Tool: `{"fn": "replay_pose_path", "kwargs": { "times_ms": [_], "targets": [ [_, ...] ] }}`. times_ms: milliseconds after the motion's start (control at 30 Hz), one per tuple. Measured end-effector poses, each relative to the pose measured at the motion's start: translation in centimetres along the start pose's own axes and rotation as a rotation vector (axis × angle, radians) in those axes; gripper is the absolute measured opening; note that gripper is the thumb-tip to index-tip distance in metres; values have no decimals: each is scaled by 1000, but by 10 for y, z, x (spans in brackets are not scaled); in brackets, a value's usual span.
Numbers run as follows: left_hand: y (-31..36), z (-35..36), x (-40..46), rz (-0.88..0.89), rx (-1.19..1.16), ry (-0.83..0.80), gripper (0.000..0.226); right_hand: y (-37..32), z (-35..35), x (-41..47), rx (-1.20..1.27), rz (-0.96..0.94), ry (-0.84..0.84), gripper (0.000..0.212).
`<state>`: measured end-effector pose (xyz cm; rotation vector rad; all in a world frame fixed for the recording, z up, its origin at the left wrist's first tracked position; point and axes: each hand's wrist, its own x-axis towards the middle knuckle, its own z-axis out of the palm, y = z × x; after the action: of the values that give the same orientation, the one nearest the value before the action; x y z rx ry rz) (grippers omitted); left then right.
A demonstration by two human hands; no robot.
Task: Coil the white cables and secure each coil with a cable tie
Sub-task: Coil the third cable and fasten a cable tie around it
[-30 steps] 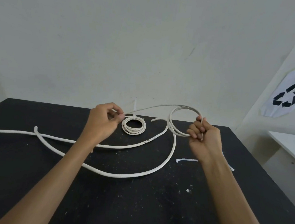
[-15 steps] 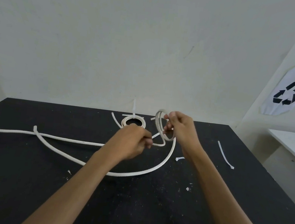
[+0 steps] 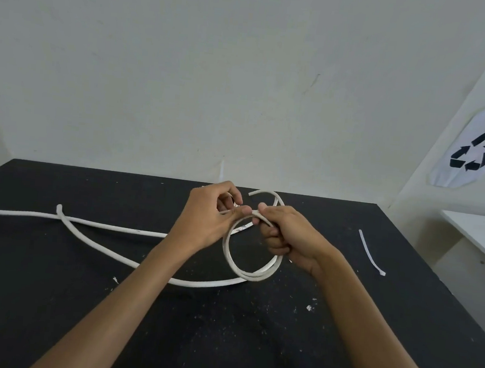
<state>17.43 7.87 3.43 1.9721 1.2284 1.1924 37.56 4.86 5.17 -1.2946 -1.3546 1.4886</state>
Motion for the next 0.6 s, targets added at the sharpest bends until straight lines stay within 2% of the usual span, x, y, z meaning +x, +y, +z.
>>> {"fn": "replay_pose_path", "kwargs": {
  "times_ms": [33, 100, 200, 400, 500, 600],
  "targets": [
    [-1, 1, -1, 6, 40, -1, 16, 0, 0, 0, 42, -3, 8, 40],
    [0, 6, -5, -48, 51, -71, 32, 0, 2, 0, 108, -22, 42, 39],
    [6, 16, -8, -291, -291, -217, 45, 2, 10, 1, 94, -87, 137, 41],
    [7, 35, -2, -637, -783, -98, 43, 16, 22, 4, 3, -190, 350, 46],
    [5, 37, -3, -689, -768, -42, 37, 27, 25, 3, 19, -233, 361, 42],
    [6, 40, -3, -723, -708, 49, 34, 41, 26, 4, -86, -293, 369, 38]
  ]
}}
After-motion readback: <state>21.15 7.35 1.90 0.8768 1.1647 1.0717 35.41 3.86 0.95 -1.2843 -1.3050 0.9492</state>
